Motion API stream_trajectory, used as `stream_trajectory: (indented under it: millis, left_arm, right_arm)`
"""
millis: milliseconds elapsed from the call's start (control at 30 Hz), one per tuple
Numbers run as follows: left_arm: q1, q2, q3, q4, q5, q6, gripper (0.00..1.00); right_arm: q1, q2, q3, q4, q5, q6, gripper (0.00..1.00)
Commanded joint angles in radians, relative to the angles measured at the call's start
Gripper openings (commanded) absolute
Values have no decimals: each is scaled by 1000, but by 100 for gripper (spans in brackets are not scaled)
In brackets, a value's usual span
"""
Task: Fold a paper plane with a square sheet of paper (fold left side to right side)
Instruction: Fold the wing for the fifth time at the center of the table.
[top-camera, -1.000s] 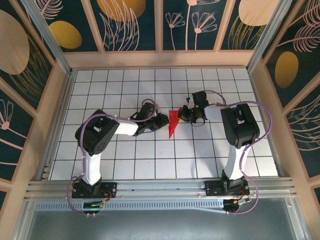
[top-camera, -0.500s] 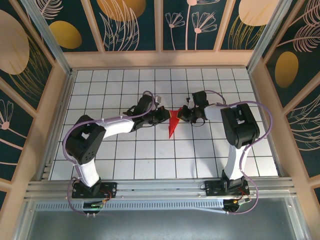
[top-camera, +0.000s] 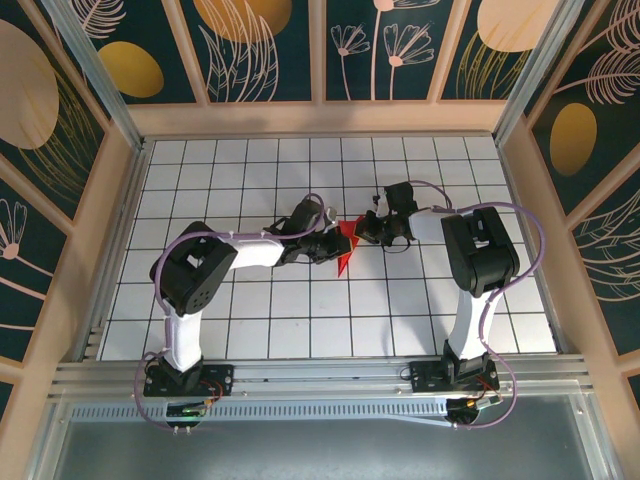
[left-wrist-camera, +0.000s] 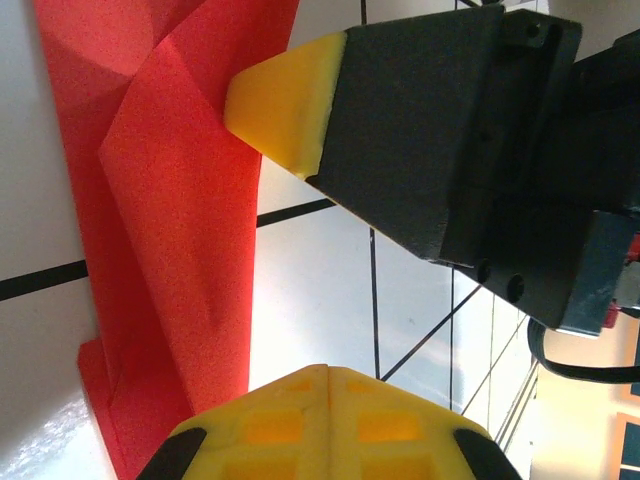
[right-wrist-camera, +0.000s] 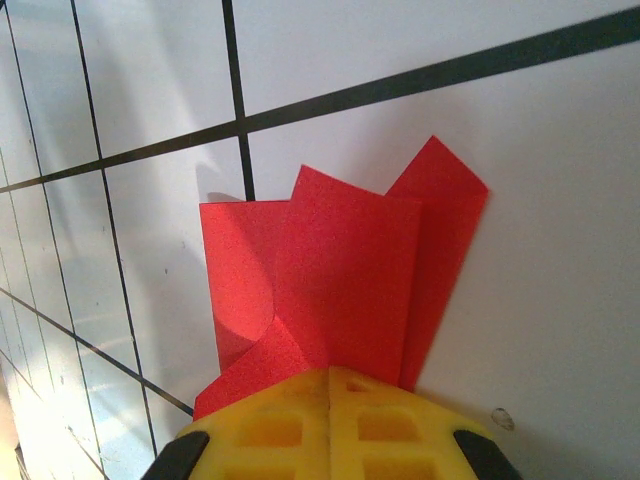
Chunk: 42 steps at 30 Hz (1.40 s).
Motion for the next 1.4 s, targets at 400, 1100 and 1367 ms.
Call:
stream_trajectory:
  millis: [400, 1100, 1367]
  left_arm:
    - [-4, 58, -25, -8, 20, 14, 0]
    - [-28, 112, 6, -160, -79, 76, 0]
    - [-43, 132, 50, -264, -155, 114, 0]
  right_arm:
    - [9, 43, -15, -99, 73, -37, 0]
    - [13, -48, 34, -45, 18, -28, 0]
    - [-3, -175, -36, -10, 12, -35, 0]
